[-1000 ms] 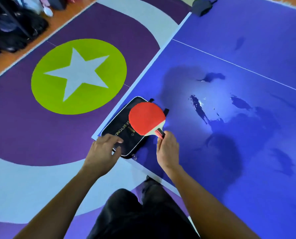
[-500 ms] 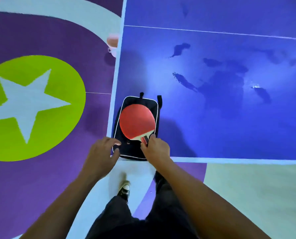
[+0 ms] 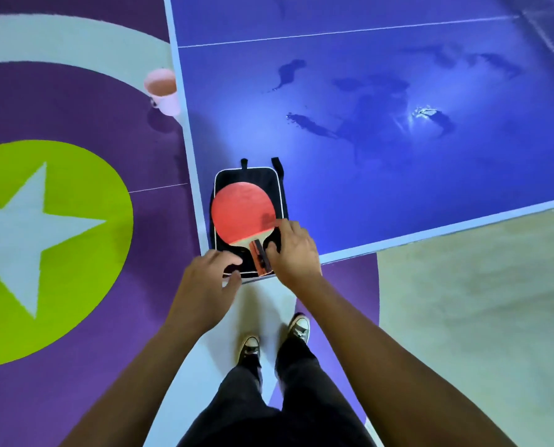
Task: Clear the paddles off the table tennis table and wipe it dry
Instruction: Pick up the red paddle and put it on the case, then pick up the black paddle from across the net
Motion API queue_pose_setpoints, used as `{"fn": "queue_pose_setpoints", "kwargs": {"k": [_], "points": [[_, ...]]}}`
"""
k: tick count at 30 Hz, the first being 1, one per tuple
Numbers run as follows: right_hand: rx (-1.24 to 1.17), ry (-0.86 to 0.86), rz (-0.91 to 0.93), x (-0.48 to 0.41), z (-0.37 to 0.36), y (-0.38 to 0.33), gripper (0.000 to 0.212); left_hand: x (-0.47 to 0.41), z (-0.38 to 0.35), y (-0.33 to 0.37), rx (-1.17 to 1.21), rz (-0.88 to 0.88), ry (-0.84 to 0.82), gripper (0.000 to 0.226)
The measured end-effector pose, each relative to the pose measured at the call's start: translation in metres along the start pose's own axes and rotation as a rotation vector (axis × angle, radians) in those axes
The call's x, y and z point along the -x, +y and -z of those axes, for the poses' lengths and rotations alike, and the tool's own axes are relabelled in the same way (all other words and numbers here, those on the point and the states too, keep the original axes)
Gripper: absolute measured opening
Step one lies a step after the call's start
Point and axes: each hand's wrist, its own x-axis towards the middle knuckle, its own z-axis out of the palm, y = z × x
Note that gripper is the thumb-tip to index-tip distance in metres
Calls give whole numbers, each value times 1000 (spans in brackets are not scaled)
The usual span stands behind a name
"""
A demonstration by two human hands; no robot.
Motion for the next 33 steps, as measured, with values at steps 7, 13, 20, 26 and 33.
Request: {"fn": "queue_pose_setpoints", "kwargs": {"k": [7,13,20,26,33], "points": [[-7,266,-21,25,76,54,47,-39,-10,103,-94,-250,8,36],[-1,471,-66,45,159,130,43,-73,-46,206,-232,-439,27,41],[45,532,-124,62,257,248,40,-102,-112,331,-278,-552,98,23],[42,569,-159,73,328,350,39,-121,-184,431,-273,-594,91,16],[30,611,-239,65,394,461,37,-153,-269,539,-317,-683,-50,42]]}}
